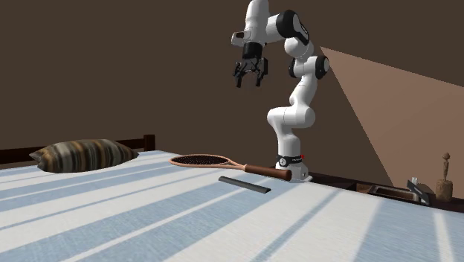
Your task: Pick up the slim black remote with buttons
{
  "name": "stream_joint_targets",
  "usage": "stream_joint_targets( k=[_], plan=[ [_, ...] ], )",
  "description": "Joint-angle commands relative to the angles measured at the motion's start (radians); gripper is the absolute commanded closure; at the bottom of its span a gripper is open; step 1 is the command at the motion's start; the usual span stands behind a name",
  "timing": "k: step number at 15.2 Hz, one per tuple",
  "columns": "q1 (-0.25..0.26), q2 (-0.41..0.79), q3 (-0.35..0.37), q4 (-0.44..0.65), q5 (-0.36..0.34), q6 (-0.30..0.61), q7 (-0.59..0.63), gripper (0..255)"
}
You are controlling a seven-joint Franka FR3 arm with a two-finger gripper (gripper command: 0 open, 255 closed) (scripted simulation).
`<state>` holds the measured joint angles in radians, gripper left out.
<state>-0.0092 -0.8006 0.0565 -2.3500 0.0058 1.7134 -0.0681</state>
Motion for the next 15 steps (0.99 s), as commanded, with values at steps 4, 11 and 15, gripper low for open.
stream_joint_targets(
  k=[4, 11, 15],
  plan=[
    [0.048, 0.062, -0.029, -0.045, -0.016, 0.101, -0.138, 0],
    [0.157, 0.241, -0.088, -0.110, -0.043, 0.327, -0.457, 0],
    [0.217, 0.358, -0.114, -0.126, -0.050, 0.448, -0.638, 0]
  ],
)
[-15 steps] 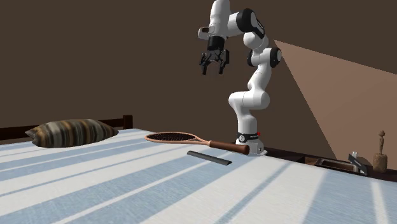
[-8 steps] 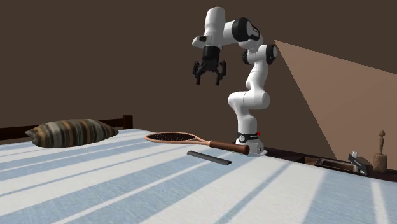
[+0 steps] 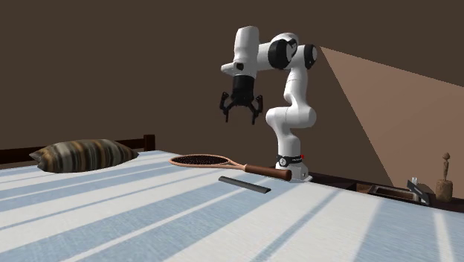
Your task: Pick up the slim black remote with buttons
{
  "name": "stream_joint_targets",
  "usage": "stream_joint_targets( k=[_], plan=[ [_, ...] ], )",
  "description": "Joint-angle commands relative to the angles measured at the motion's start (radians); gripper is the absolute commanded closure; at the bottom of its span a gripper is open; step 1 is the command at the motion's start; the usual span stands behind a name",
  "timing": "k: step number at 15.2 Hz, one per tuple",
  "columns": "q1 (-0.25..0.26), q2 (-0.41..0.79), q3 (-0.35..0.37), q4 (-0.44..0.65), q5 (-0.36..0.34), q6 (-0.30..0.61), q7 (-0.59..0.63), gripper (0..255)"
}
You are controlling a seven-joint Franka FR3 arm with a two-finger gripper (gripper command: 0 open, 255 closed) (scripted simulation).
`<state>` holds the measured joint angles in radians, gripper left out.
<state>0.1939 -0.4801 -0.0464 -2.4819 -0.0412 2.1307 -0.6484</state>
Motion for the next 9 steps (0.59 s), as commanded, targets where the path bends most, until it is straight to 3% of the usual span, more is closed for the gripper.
stream_joint_targets(
  k=[1, 9],
  plan=[
    [0.028, 0.068, -0.017, 0.003, -0.003, 0.060, -0.103, 0],
    [0.132, 0.317, -0.036, 0.002, 0.006, 0.281, -0.465, 0]
  ],
)
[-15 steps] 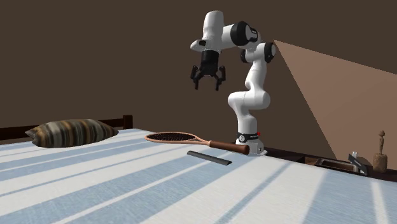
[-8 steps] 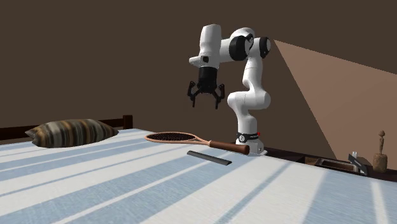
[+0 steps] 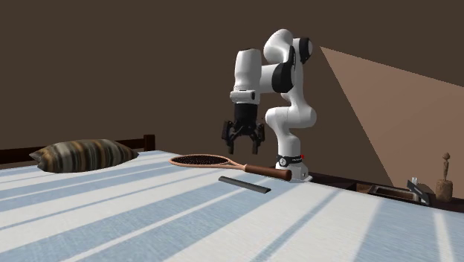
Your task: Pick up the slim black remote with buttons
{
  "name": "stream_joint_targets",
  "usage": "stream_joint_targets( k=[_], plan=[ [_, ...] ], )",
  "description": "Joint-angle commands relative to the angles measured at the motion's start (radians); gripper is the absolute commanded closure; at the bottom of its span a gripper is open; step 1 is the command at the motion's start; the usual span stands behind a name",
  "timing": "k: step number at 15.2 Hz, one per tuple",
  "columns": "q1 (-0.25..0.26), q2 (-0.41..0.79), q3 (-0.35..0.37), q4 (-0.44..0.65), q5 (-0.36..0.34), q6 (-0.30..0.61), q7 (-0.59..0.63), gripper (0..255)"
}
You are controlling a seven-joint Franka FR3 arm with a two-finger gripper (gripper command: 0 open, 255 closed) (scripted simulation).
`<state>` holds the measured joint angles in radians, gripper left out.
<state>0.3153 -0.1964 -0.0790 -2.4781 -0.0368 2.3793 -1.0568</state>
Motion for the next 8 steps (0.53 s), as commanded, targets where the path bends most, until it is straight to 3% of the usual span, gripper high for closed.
stream_joint_targets(
  k=[1, 4, 8],
  plan=[
    [0.021, 0.064, -0.003, 0.000, 0.004, 0.058, -0.101, 0],
    [0.045, 0.145, 0.005, 0.004, 0.009, 0.124, -0.216, 0],
    [0.044, 0.189, 0.006, -0.009, 0.013, 0.182, -0.218, 0]
  ],
)
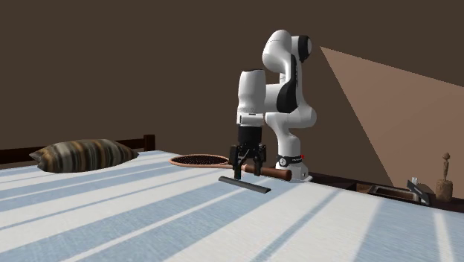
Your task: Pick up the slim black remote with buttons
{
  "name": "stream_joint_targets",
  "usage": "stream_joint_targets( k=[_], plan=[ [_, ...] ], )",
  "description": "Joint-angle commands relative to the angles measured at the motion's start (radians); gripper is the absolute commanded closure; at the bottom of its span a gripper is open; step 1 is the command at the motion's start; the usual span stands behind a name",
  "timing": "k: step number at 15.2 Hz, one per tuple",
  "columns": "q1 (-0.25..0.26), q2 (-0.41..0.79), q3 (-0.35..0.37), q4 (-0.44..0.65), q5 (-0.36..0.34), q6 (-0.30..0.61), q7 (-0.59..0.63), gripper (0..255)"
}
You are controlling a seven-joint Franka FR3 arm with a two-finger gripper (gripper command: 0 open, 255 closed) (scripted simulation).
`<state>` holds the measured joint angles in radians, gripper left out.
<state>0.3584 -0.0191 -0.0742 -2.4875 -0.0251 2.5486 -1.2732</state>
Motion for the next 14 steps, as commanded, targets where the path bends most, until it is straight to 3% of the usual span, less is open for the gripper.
stream_joint_targets(
  k=[1, 5, 6, 14],
  plan=[
    [0.001, 0.023, 0.001, -0.003, 0.002, 0.027, -0.003, 0],
    [0.001, 0.054, 0.001, -0.009, 0.005, 0.064, -0.004, 0],
    [0.001, 0.054, 0.001, -0.009, 0.005, 0.063, -0.005, 255],
    [0.001, 0.053, 0.001, -0.007, 0.005, 0.061, -0.005, 255]
  ],
)
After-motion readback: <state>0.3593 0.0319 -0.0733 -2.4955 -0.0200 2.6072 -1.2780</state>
